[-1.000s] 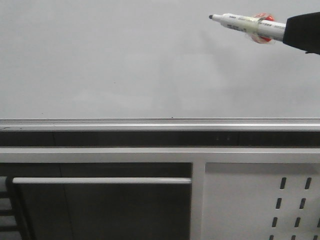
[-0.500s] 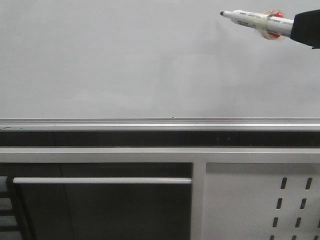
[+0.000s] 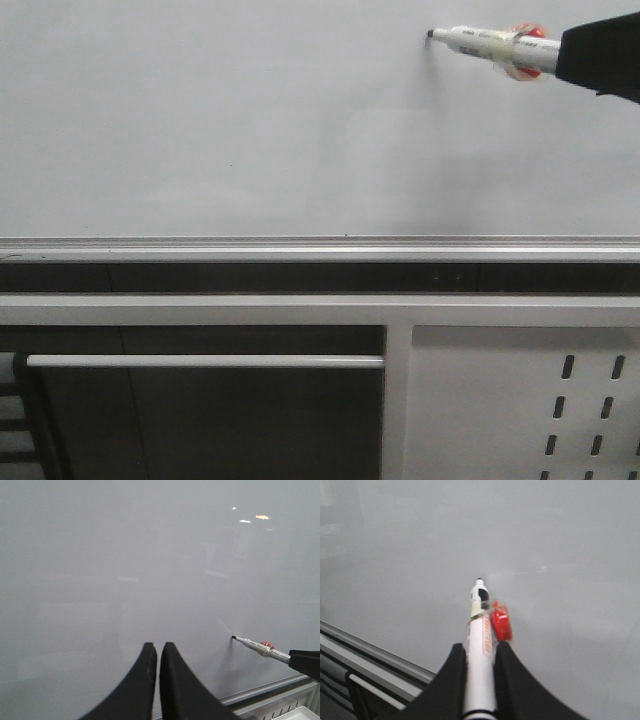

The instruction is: Write number 1 on whiteboard

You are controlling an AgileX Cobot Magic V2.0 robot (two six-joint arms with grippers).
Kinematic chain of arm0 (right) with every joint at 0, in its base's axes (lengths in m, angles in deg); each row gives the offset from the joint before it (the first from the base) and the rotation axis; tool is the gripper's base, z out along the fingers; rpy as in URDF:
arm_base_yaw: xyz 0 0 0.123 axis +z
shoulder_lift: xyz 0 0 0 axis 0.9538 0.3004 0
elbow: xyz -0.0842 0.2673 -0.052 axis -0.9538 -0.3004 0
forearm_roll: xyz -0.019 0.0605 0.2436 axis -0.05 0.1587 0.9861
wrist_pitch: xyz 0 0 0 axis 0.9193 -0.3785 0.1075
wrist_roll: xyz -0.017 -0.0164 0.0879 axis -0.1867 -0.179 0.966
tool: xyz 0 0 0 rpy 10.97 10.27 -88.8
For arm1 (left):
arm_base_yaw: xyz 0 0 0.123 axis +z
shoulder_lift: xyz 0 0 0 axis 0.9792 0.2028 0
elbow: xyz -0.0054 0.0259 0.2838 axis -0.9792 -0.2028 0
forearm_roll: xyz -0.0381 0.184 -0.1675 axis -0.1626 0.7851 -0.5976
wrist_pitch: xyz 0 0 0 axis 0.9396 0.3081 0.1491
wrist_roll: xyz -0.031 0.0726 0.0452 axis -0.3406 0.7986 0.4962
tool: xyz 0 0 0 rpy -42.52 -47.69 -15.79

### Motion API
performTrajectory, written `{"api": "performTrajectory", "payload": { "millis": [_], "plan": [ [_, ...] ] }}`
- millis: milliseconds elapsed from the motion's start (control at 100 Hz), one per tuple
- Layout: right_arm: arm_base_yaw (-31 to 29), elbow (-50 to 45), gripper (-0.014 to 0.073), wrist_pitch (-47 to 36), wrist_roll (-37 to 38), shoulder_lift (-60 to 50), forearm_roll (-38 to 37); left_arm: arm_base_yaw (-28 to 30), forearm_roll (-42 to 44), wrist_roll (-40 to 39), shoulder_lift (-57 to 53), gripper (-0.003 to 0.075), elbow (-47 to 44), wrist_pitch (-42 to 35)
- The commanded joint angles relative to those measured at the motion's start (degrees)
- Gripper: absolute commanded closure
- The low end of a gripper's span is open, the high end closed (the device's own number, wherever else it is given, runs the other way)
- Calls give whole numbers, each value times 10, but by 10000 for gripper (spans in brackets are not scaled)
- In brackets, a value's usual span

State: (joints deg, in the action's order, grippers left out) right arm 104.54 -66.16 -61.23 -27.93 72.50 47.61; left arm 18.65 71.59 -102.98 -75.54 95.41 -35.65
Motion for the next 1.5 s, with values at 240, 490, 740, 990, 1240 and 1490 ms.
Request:
{"api": "performTrajectory", "payload": {
  "millis": [240,490,740,990,1240,1490],
  "plan": [
    [1,21,644,-77,-7,65,-1,-2,18,-2,7,739,12,-29],
    [1,20,644,-73,-7,89,-1,-2,18,-2,7,739,12,-29],
    [1,18,644,-55,-7,110,-1,-2,18,-2,7,739,12,-29],
    [1,18,644,-55,0,152,-1,-2,17,-2,7,739,12,-29],
    [5,18,644,-56,0,154,-1,-2,6,-2,7,739,12,-29],
    [52,3,644,-59,0,125,-1,-2,-9,-2,7,739,12,-33]
  ]
}}
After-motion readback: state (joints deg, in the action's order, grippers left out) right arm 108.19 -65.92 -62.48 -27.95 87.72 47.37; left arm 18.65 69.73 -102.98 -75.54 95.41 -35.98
